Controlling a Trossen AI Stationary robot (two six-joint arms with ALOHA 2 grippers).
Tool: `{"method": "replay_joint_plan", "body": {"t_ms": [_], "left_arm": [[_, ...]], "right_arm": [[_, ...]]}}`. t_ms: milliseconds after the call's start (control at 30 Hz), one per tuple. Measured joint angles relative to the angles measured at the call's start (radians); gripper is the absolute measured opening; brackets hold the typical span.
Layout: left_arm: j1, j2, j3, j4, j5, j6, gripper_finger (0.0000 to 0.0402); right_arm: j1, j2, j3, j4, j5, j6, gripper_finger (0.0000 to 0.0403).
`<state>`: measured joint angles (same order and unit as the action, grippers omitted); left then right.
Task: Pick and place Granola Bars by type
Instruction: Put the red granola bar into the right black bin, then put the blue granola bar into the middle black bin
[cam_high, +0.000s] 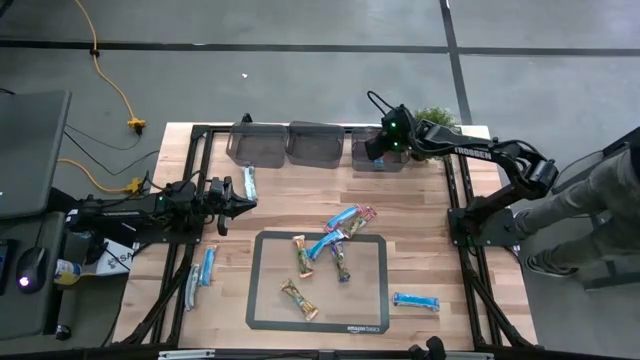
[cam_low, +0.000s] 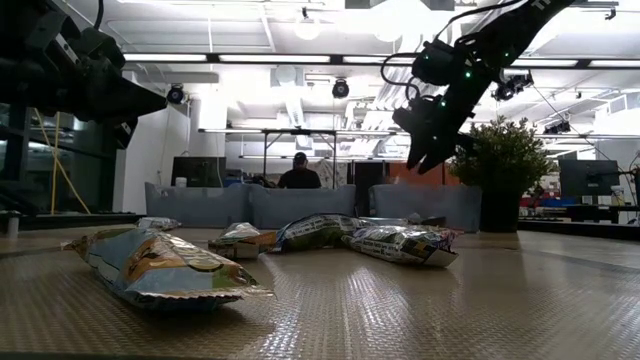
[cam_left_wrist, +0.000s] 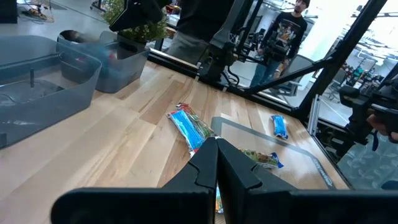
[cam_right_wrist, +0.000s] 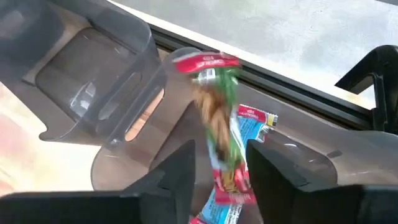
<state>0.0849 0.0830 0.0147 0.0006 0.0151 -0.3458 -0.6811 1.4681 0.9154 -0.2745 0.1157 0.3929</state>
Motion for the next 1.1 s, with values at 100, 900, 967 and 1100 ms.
{"method": "replay_joint_plan", "body": {"t_ms": [100, 900, 967, 1100], "left_arm": [[0.000, 0.000, 0.000, 0.000, 0.000, 0.000, 0.0000], [0.000, 0.000, 0.000, 0.000, 0.000, 0.000, 0.0000], [0.000, 0.000, 0.000, 0.000, 0.000, 0.000, 0.0000], [0.000, 0.000, 0.000, 0.000, 0.000, 0.000, 0.0000]], "right_arm": [[0.000, 0.000, 0.000, 0.000, -0.001, 0.000, 0.0154], [0.010, -0.041, 0.119, 0.126, -0.110, -0.054, 0.0174], [0.015, -0.041, 0.156, 0.127, -0.111, -0.061, 0.0174], [0.036, -0.041, 0.229, 0.126, -0.113, -0.103, 0.0172]]}}
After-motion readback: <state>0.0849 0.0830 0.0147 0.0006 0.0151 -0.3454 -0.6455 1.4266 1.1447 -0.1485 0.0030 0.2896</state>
